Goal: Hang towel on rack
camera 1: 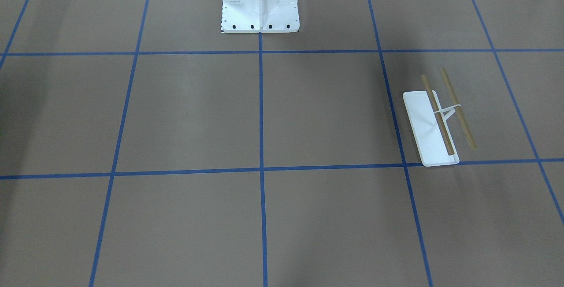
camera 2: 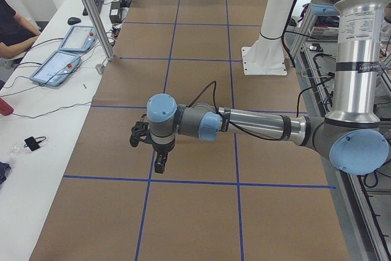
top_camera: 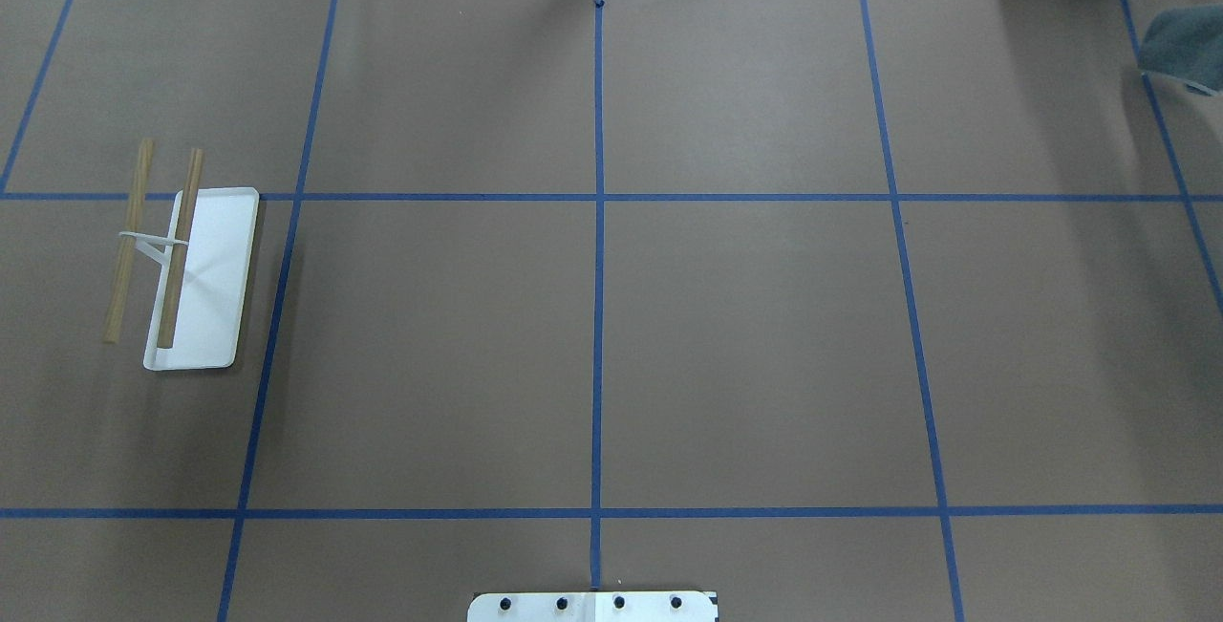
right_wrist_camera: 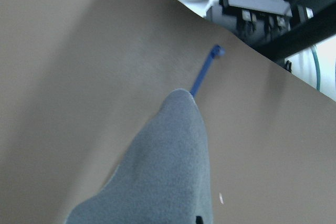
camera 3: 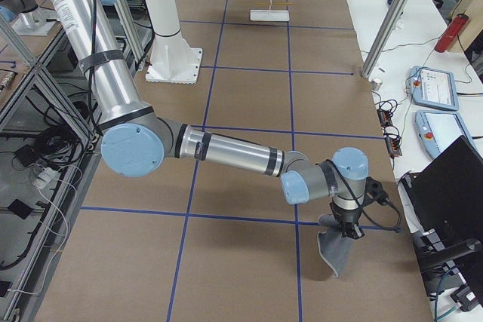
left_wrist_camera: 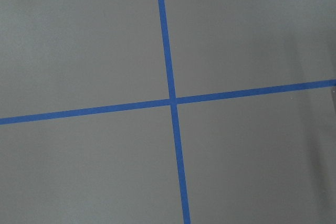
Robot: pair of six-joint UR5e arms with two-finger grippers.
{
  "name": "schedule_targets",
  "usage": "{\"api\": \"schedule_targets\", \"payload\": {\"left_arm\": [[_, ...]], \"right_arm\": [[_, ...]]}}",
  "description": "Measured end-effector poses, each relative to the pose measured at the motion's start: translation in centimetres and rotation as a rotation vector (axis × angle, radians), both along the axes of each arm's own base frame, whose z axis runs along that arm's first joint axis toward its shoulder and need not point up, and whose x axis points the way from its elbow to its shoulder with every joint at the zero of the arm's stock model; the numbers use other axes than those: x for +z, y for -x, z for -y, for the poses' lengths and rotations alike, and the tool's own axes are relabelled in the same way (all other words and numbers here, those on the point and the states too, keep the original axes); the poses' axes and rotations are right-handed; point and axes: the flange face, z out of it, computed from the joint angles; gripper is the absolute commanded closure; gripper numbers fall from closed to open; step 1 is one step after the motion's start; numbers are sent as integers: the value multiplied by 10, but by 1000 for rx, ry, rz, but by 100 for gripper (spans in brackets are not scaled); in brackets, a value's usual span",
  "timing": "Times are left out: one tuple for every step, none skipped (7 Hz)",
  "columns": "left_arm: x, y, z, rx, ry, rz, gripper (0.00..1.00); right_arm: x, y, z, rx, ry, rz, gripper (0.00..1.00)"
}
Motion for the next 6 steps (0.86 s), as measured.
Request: {"api": "schedule_targets", "payload": {"left_arm": [[-6, -1, 7, -12, 1, -2, 2], [-21, -3, 26, -50, 11, -11, 2], [-43, -8, 52, -95, 21, -24, 2], [-70, -19, 80, -131, 29, -40, 2], [-104, -45, 106, -160, 45, -64, 2], [-148, -90, 129, -184, 72, -99, 2]], "right_arm": [[-62, 34, 0, 2, -12, 50, 100], [-122, 78, -9, 35, -7, 113, 100], [-171, 120, -23, 82, 19, 184, 100], [-207, 153, -39, 125, 54, 251, 100], [-238, 183, -55, 168, 97, 316, 100], [-266, 206, -66, 215, 149, 378, 100]]}}
